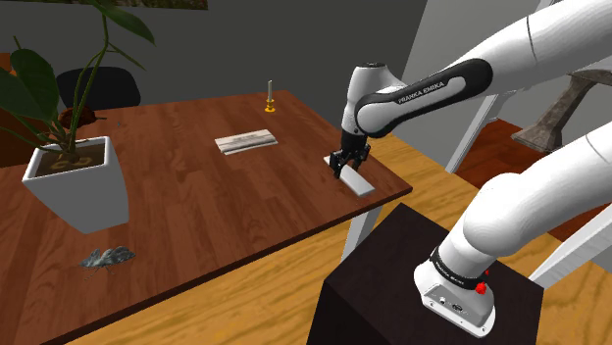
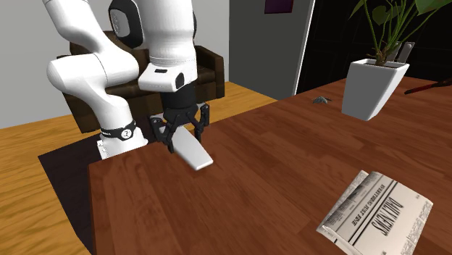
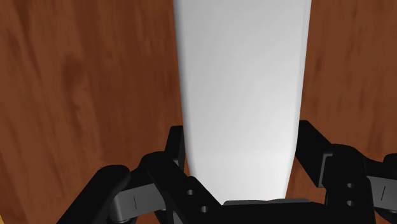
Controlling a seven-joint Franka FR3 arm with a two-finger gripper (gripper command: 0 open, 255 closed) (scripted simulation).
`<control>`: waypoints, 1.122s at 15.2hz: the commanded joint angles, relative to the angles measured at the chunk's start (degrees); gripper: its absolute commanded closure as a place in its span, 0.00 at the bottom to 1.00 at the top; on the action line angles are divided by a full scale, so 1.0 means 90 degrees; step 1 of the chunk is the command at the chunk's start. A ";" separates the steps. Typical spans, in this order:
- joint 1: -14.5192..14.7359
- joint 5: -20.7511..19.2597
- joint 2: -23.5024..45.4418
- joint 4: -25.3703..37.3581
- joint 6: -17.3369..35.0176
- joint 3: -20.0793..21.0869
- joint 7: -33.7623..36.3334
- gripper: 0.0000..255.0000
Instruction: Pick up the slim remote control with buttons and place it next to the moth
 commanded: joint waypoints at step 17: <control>0.0436 0.0250 0.0322 0.1350 -0.1012 0.0748 0.1043 1.00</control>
